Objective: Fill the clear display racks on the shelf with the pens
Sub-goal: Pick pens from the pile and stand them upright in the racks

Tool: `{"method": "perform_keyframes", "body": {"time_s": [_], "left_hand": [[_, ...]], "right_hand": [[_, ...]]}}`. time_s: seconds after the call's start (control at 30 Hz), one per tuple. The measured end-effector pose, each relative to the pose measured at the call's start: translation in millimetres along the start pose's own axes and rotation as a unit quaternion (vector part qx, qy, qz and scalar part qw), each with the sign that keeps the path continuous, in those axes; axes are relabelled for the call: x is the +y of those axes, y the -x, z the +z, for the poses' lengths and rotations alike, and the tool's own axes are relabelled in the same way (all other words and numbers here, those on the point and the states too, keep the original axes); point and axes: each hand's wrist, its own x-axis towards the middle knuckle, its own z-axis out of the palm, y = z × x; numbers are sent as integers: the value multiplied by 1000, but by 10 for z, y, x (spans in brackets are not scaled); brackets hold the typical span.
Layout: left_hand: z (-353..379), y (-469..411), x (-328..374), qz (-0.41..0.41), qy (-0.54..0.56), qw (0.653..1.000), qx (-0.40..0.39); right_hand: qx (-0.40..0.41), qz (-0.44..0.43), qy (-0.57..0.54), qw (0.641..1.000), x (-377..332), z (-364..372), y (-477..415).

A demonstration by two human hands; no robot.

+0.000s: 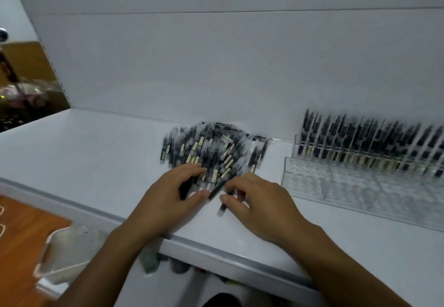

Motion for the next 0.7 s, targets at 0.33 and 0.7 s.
{"method": "perform_keyframes", "body": {"time_s": [0.33, 0.7], "left_hand": [[44, -91, 190, 76, -80, 993, 41], [184, -356, 631, 69, -243, 967, -16]], "right_hand": [[33, 82, -64, 994, 7, -46, 116], [59, 153, -204, 965, 86, -78, 125]]}}
